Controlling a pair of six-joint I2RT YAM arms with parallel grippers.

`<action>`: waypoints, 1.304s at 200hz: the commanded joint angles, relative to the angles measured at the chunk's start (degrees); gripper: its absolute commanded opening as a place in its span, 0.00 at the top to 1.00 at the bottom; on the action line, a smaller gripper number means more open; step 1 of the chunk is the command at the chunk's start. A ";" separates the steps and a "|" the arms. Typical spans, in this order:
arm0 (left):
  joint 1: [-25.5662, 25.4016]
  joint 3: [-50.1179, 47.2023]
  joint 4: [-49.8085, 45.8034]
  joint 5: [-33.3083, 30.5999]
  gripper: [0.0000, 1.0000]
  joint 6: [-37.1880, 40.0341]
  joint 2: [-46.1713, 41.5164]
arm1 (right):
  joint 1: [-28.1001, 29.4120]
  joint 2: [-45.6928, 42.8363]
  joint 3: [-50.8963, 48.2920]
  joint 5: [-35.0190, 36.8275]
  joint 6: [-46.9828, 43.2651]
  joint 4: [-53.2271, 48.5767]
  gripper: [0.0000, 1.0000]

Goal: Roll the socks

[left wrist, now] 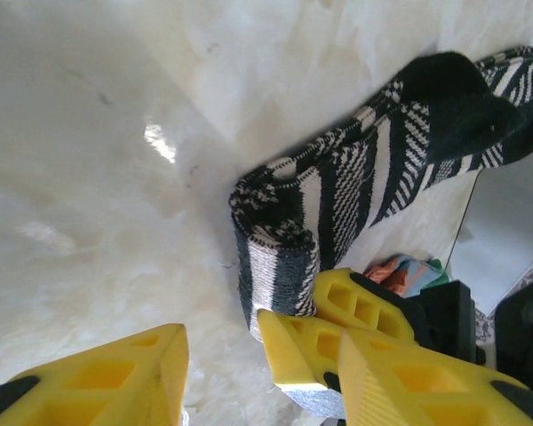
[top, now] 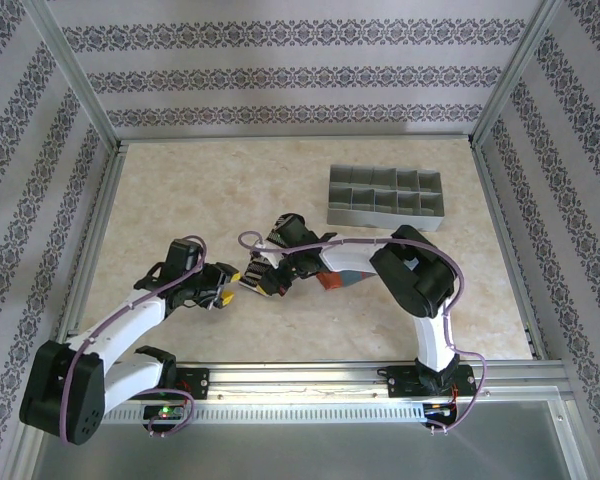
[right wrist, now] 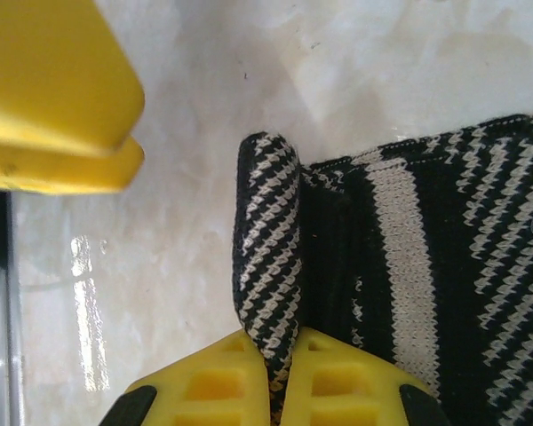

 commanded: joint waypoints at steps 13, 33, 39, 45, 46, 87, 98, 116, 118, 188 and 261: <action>-3.06 -1.90 11.59 -0.65 0.57 -2.75 4.12 | -1.71 3.30 1.00 -2.61 4.65 -4.11 1.00; -4.15 -1.73 15.12 -0.59 0.58 -2.70 8.31 | -2.17 4.40 1.82 -2.97 5.38 -5.33 1.00; -4.26 -1.65 16.11 -0.82 0.59 -2.69 9.47 | -2.27 4.74 2.00 -3.24 5.55 -5.61 1.00; -4.36 -1.55 17.00 -1.11 0.59 -2.64 10.43 | -2.28 4.86 2.09 -3.47 5.84 -5.63 1.00; -4.33 -1.51 17.12 -1.15 0.59 -2.62 10.53 | -2.28 4.92 2.10 -3.50 5.88 -5.67 1.00; -4.47 0.37 18.65 -2.70 0.67 -0.68 16.84 | -2.45 5.80 2.38 -4.31 7.69 -5.60 1.00; -4.67 0.39 17.51 -3.27 0.72 -0.66 18.01 | -2.44 5.90 2.36 -4.47 7.69 -5.53 1.00; -4.82 0.87 13.64 -4.43 0.80 0.30 19.35 | -2.32 5.56 2.21 -4.08 6.68 -5.67 1.00; -4.93 1.01 12.98 -4.58 0.81 0.48 19.46 | -2.35 5.42 2.13 -3.95 6.47 -5.61 1.00; -5.87 3.80 -6.06 -6.43 1.00 1.76 15.72 | 3.17 -10.20 -8.94 13.81 -10.25 4.02 0.58; -7.28 4.65 -9.17 -5.91 1.00 -0.53 13.52 | 21.57 -16.46 -18.26 52.36 -32.55 17.86 0.43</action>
